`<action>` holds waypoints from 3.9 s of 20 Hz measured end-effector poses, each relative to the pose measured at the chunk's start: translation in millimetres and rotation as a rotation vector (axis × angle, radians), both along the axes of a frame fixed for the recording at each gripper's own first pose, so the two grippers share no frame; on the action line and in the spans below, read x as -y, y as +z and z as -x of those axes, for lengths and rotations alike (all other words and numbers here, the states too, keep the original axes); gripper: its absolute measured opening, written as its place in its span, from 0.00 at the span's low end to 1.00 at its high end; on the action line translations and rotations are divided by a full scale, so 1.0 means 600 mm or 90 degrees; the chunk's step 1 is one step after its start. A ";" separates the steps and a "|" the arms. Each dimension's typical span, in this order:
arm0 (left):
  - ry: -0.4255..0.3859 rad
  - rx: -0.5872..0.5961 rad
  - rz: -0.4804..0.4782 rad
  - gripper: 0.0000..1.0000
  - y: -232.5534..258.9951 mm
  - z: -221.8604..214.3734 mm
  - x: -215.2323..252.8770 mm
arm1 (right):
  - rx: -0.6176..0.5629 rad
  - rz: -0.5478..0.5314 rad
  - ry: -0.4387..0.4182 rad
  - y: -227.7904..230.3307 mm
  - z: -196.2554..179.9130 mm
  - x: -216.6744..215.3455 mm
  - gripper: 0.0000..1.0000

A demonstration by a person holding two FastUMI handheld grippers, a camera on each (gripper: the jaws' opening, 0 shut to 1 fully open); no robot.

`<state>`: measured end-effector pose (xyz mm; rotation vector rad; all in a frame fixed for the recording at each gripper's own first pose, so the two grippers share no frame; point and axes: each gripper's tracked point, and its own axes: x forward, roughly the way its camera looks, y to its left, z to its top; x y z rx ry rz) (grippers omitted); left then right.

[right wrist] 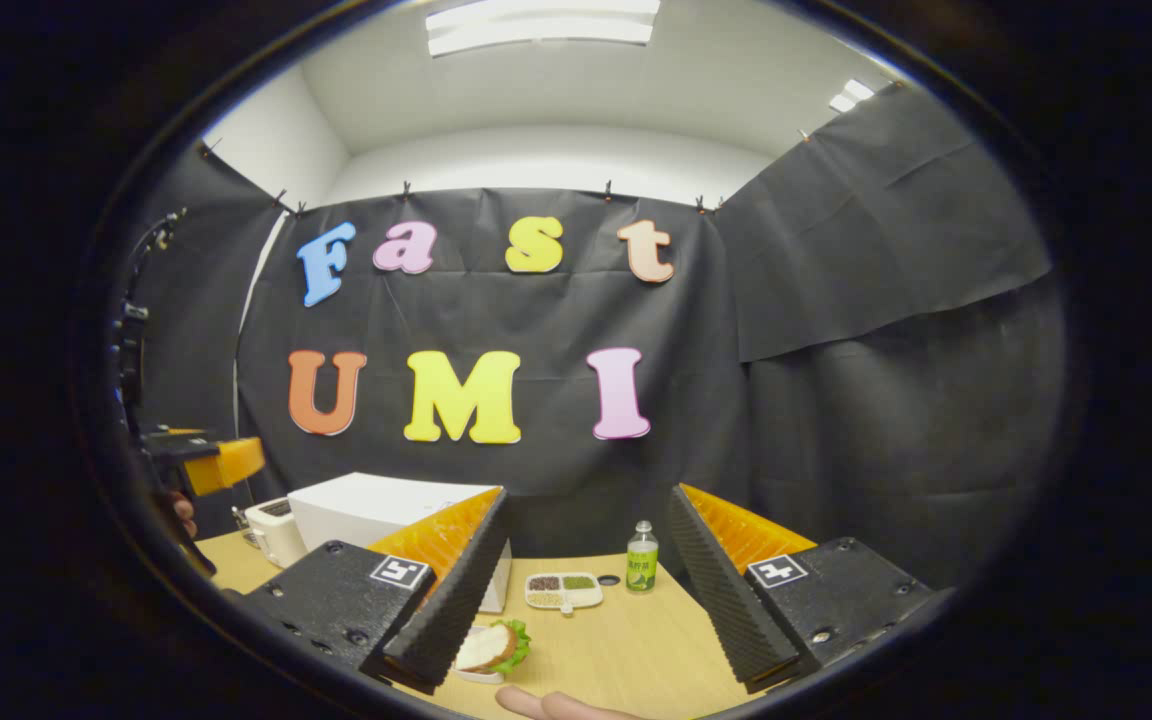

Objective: Open the microwave oven with the left hand, put the food in, and close the microwave oven.

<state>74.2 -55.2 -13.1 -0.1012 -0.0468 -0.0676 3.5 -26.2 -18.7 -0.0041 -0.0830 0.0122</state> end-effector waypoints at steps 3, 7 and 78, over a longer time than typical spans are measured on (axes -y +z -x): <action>-0.020 -0.017 -0.004 0.95 -0.045 -0.050 0.042 | 0.007 -0.010 0.001 -0.008 0.003 0.018 0.92; -0.031 -0.032 -0.043 0.95 -0.122 -0.133 0.110 | 0.024 0.014 0.000 0.004 0.004 0.037 0.92; -0.169 -0.069 -0.058 0.01 -0.423 0.008 -0.128 | 0.027 0.004 0.089 -0.008 0.111 -0.049 0.92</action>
